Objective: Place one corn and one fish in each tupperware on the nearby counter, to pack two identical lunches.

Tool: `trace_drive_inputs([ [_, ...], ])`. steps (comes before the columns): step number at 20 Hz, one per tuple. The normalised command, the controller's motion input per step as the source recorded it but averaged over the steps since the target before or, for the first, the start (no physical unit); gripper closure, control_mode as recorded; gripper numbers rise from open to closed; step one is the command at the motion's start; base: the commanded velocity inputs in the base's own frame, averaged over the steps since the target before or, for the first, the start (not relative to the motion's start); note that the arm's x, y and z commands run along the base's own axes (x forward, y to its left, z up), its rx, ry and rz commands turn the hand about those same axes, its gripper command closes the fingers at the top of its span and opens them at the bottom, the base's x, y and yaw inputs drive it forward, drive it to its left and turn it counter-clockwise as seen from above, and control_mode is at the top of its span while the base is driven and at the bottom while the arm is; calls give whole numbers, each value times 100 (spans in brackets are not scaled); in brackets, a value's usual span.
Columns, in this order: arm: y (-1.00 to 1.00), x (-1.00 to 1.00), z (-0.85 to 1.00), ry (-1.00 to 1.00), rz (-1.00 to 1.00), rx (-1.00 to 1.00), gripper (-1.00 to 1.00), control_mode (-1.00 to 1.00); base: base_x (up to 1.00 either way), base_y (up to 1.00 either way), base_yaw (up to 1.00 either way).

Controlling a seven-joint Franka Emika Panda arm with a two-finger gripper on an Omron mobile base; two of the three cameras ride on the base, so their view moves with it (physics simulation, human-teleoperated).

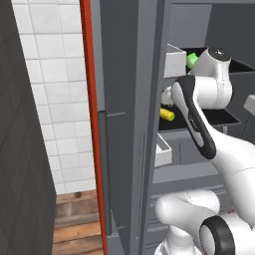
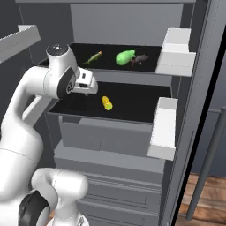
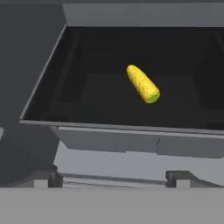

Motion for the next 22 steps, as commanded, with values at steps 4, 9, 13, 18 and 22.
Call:
trace_drive_inputs([
  [4, 0, 2, 62, -32, 0, 3, -100, -100, 0, 0, 0],
  [9, 0, 27, 48, -16, 0, 5, -100, -100, 0, 0, 0],
  [13, 0, 58, 43, 0, 0, 4, -100, -100, 0, 0, 0],
  [18, 0, 60, 25, 2, 0, 1, -100, -100, 0, 0, 0],
  [22, 0, 62, 3, 2, 0, 0, -100, -100, 0, 0, 0],
])
